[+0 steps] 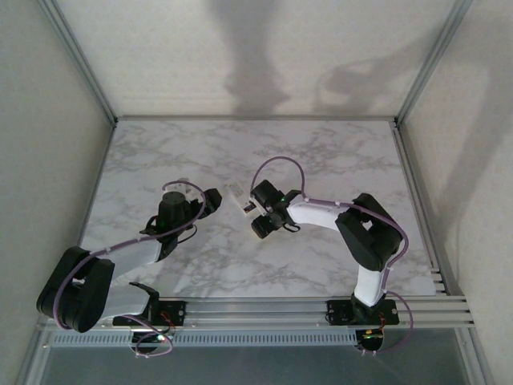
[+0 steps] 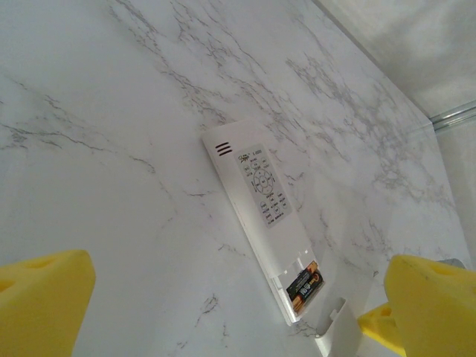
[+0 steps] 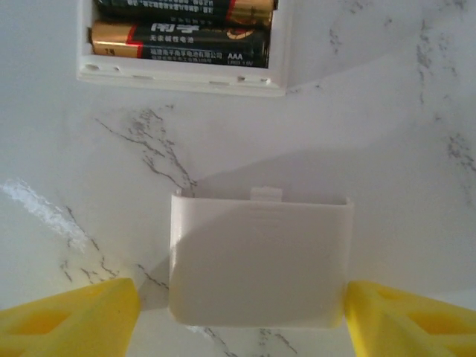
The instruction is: Load the batteries into the remote control
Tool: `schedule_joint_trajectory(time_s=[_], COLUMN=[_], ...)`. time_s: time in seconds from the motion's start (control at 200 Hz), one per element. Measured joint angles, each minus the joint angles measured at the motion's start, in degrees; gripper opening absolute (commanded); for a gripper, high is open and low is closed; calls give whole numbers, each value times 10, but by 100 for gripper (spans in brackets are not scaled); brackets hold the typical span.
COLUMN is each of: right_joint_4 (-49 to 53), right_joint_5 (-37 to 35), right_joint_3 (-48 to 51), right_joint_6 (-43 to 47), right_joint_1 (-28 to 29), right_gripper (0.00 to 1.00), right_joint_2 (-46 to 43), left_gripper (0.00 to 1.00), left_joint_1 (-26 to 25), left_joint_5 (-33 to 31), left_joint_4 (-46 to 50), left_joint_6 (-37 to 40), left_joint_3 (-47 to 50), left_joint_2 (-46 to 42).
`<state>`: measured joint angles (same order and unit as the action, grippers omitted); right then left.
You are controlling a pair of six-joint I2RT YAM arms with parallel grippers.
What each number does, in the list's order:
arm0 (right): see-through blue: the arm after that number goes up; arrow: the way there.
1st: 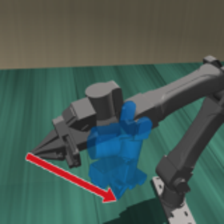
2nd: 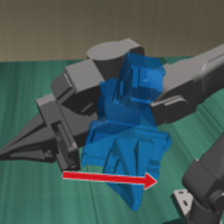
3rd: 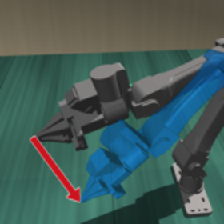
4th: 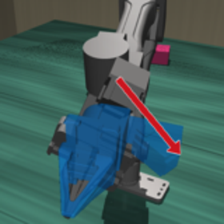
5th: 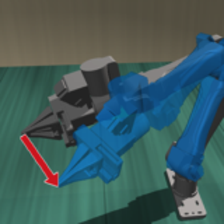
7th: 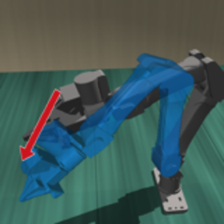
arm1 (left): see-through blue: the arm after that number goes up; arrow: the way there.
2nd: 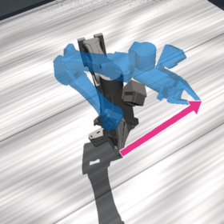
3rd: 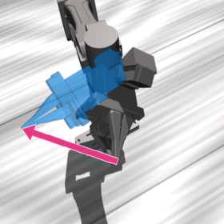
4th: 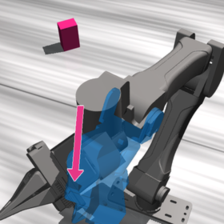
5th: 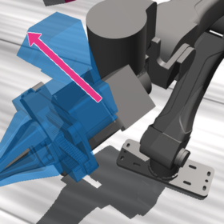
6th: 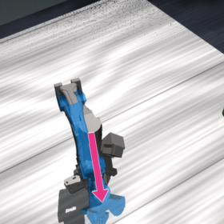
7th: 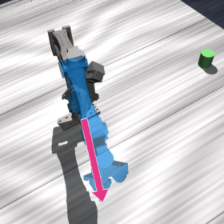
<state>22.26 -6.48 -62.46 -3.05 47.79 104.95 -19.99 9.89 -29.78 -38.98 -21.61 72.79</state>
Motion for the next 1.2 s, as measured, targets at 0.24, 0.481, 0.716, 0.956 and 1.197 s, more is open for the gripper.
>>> schedule_joint_trajectory(time_s=[0.24, 0.481, 0.716, 0.956, 1.197], right_joint_4=[-2, 14, 62, 126, 193], right_joint_5=[-9, -11, -10, -8, 6], right_joint_3=[2, -5, -18, -91, -214], right_joint_6=[-8, -8, -8, -8, -8], right_joint_1=[7, 9, 9, 9, 9], right_gripper=[58, 59, 58, 59, 59], right_joint_2=[-2, -2, -10, -12, 36], left_gripper=[99, 100, 100, 100, 100], left_joint_1=[0, 0, 0, 1, 7], left_joint_5=[2, 2, 3, -5, -10], left_joint_4=[0, 0, 0, 21, 37], left_joint_6=[0, 0, 0, -7, -13], left_joint_3=[0, 0, 0, -6, -17], left_joint_2=[0, 0, 0, 2, 5])
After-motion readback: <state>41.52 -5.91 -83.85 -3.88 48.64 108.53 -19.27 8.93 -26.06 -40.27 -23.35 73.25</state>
